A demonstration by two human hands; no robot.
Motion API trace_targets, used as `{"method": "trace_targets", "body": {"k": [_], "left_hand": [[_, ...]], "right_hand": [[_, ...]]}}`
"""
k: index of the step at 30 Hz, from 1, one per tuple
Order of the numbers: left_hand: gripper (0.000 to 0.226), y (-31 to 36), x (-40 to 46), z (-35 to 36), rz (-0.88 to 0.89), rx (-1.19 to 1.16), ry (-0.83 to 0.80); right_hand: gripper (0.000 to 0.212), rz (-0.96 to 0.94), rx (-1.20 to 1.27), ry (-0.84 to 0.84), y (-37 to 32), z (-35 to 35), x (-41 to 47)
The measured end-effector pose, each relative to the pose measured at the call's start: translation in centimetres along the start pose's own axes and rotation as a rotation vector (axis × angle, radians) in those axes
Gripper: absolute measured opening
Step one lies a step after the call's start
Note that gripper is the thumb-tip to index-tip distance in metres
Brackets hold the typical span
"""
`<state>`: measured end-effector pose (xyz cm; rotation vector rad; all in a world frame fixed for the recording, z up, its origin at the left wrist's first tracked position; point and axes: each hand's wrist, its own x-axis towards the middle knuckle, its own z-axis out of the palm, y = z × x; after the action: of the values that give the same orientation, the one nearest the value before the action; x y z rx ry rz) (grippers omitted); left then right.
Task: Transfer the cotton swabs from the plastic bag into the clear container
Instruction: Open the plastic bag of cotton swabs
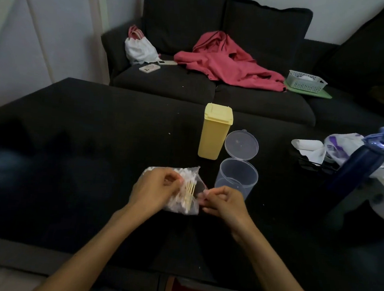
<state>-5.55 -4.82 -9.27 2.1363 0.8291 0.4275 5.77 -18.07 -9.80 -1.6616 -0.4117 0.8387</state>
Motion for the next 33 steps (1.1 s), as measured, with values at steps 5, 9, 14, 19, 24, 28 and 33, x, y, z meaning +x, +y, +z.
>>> {"method": "trace_targets", "body": {"k": [5,9,14,19,24,28,33], "left_hand": [[0.017,0.2,-0.5,-0.8,0.104,0.264,0.181],[0.015,0.3,-0.2,-1.6,0.074,0.218,0.158],[0.008,0.3,0.3,-1.7,-0.029,-0.005,0.023],[0.013,0.1,1.0,-1.4,-0.009,0.001,-0.2],[0.089,0.1,2.1,-1.0,0.215,0.26,-0.356],[0.108,-0.3,3.1,-0.1,0.176,0.365,-0.541],[0.1,-0.5,2.7,0.4,0.277,0.492,-0.413]], "right_hand": [[0.01,-0.193,-0.273,0.195,0.6,-0.5,0.3],[0.015,-0.24,-0.42,0.22,1.2,-0.8,0.6],[0.017,-0.427,-0.771,0.239,1.8,-1.1,0.6],[0.016,-0.396,-0.804,0.166,1.7,-1.3,0.8],[0.014,-0.389,-0.784,0.1,1.0,-1.5,0.6],[0.017,-0.351,-0.826,0.074,0.6,-1.6,0.7],[0.012,-0.219,-0.855,0.052,0.1,-1.9,1.0]]}}
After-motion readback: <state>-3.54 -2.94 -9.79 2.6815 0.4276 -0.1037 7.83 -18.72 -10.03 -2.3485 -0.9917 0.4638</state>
